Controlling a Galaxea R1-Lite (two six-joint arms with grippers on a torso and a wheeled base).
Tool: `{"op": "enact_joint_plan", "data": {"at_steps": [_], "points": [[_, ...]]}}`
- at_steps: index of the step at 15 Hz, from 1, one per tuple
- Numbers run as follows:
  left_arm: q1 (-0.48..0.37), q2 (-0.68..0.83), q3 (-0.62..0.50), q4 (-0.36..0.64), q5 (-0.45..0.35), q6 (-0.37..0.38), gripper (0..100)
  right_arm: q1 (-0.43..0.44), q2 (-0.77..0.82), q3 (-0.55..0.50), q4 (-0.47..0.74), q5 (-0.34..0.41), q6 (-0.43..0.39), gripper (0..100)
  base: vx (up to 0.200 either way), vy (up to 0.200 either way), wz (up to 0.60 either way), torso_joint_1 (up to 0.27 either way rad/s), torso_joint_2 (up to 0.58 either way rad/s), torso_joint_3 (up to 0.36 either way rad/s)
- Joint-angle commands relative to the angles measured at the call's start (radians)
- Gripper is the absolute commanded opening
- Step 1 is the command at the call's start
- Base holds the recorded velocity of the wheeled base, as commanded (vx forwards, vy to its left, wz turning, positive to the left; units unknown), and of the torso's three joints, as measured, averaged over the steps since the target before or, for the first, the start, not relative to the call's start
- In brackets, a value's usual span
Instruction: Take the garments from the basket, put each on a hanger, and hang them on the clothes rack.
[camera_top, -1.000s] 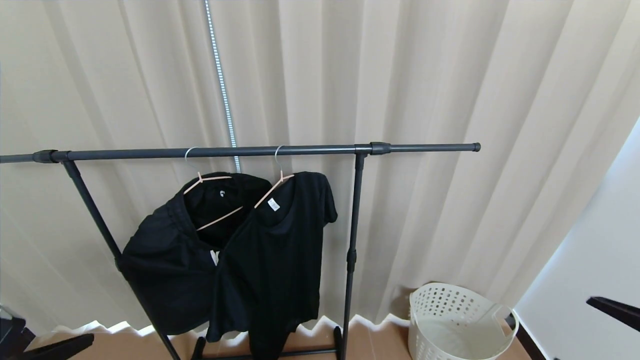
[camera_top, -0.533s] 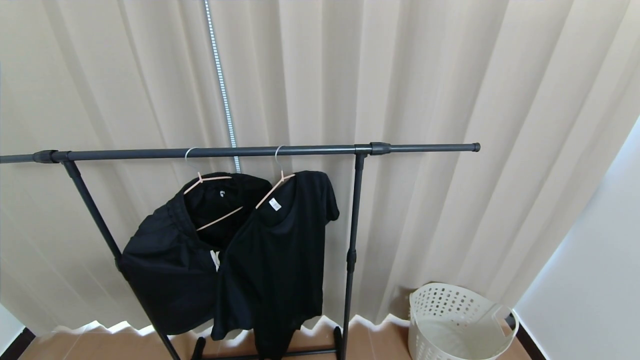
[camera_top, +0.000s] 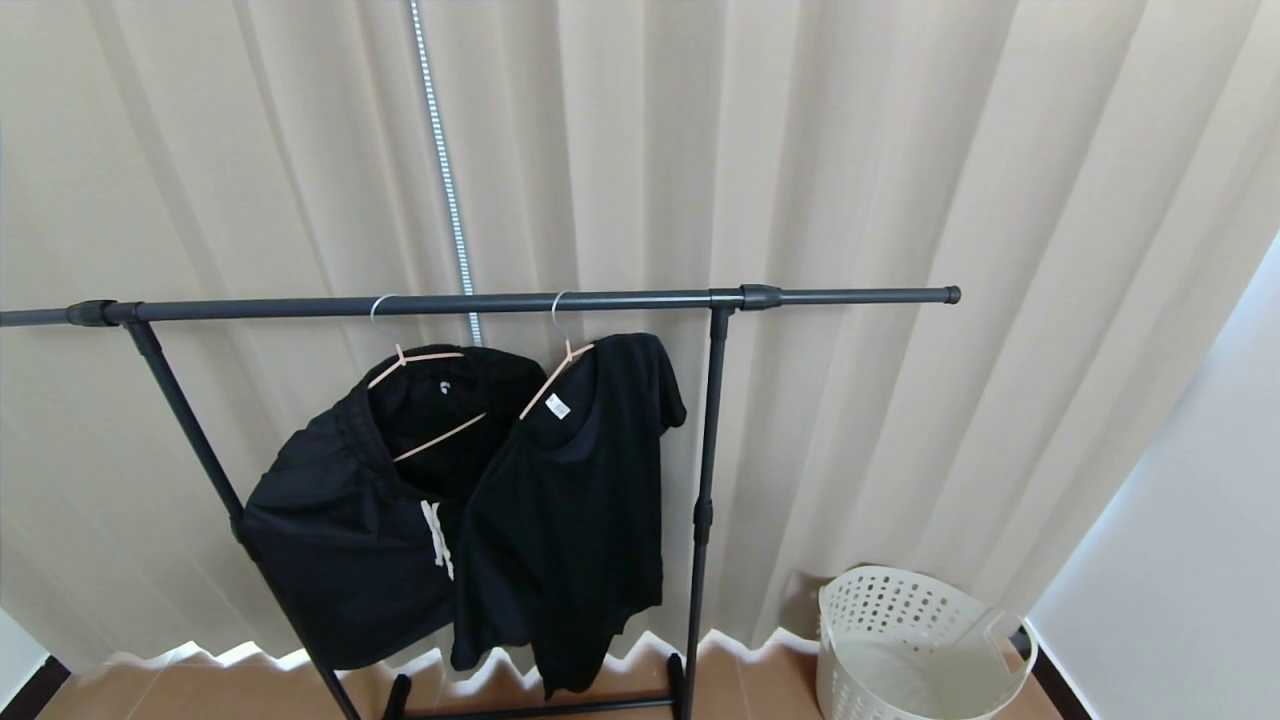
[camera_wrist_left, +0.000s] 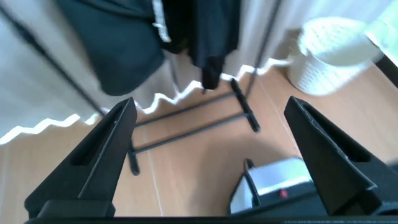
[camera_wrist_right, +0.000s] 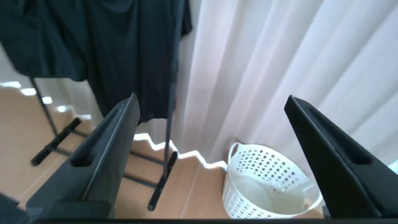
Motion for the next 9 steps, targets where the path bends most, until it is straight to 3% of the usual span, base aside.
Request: {"op": "enact_joint_plan", "data": {"at_steps": [1,2,3,4,5,6,9], "points": [[0.169,-0.098,-0.001,0.002,-0.005,0.005,100,-0.051,-0.011,0.000,-0.001,0.000,-0.002,100,0.000,0.000,0.00,0.000,0.00,0.000],[0.169,-0.098,-0.001,0.002,-0.005,0.005,100,-0.051,-0.011,0.000,-0.001,0.000,-0.002,100,0.000,0.000,0.00,0.000,0.00,0.000],[0.230,-0.259,0.000,0.000,-0.011,0.007,100,-0.135,-0.013,0.000,-0.003,0.002,-0.002,100,0.000,0.000,0.00,0.000,0.00,0.000],[0.230,-0.251,-0.001,0.000,-0.014,0.004,100,-0.140,-0.013,0.000,-0.004,0.003,-0.004,100,0.000,0.000,0.00,0.000,0.00,0.000],[0.222,-0.248,-0.009,0.005,-0.097,-0.021,100,-0.141,-0.013,0.000,-0.004,0.003,-0.004,100,0.000,0.000,0.00,0.000,0.00,0.000],[0.189,-0.245,-0.012,0.008,-0.132,-0.027,100,-0.141,-0.013,0.000,-0.007,0.005,-0.004,100,0.000,0.000,0.00,0.000,0.00,0.000],[0.106,-0.277,-0.012,0.009,-0.125,-0.027,100,-0.141,-0.013,0.000,-0.007,0.008,0.002,100,0.000,0.000,0.00,0.000,0.00,0.000]]}}
